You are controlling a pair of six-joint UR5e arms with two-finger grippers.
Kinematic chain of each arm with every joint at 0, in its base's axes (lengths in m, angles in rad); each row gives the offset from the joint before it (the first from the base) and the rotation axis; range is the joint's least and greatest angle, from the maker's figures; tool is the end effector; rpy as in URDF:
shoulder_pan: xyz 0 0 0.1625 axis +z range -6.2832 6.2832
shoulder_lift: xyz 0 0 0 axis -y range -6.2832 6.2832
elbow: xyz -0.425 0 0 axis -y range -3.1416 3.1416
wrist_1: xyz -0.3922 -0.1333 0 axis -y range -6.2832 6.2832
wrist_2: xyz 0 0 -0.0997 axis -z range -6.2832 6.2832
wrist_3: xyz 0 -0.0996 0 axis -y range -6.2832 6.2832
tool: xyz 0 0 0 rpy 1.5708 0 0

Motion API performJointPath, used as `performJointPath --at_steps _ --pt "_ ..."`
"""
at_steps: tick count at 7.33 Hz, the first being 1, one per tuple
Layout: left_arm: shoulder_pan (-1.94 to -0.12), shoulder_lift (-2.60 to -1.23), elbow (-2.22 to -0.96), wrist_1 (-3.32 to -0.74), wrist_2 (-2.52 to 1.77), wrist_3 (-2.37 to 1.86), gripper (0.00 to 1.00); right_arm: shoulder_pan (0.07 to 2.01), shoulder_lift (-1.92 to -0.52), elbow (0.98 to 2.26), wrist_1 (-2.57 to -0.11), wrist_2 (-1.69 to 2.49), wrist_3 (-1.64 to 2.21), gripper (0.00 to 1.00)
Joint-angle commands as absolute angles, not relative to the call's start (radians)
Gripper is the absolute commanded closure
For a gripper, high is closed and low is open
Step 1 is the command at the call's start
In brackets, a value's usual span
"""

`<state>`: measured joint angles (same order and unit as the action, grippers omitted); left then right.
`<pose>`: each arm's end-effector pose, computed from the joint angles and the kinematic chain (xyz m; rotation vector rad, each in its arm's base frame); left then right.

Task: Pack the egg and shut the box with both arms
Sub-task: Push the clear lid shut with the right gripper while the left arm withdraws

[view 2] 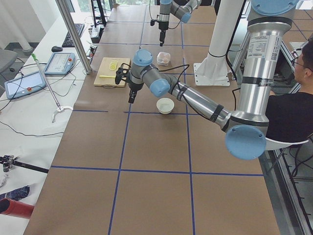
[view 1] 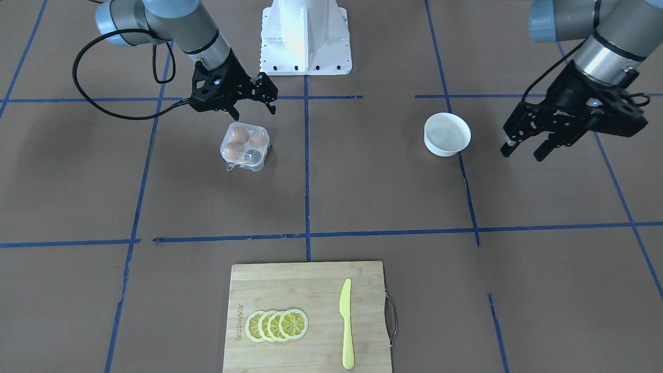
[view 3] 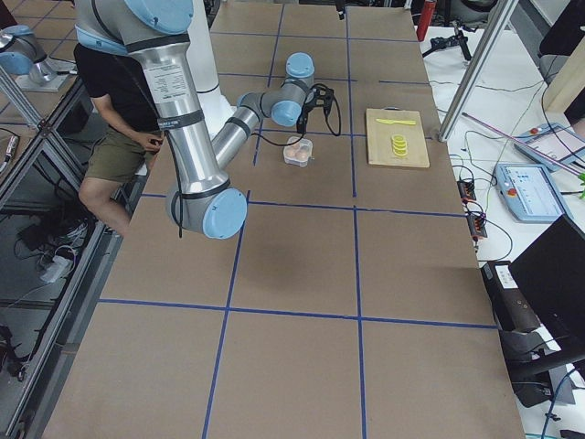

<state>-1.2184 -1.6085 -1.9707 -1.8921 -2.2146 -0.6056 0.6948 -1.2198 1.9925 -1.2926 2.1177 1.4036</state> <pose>0.1030 -0.4932 0.4102 0.3665 0.8783 0.0104 -0.3706 -0.4149 0.2435 -0.0222 -1.1342 0.1827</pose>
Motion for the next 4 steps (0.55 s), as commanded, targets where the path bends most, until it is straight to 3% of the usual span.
performJointPath --at_steps 1,3,4 --pt "-1.31 -1.493 -1.956 -1.894 -2.215 -0.307 0.21 0.878 -1.332 2.012 -1.293 2.261 1.273 0.0" --pt "-1.426 -1.421 -1.915 -1.894 -2.214 -0.044 0.0 1.076 -1.51 2.014 -1.293 2.334 0.935 0.0" --pt "-1.483 -1.416 -1.867 -1.891 -2.214 0.092 0.0 1.195 -1.599 2.005 -1.296 2.379 0.72 0.0"
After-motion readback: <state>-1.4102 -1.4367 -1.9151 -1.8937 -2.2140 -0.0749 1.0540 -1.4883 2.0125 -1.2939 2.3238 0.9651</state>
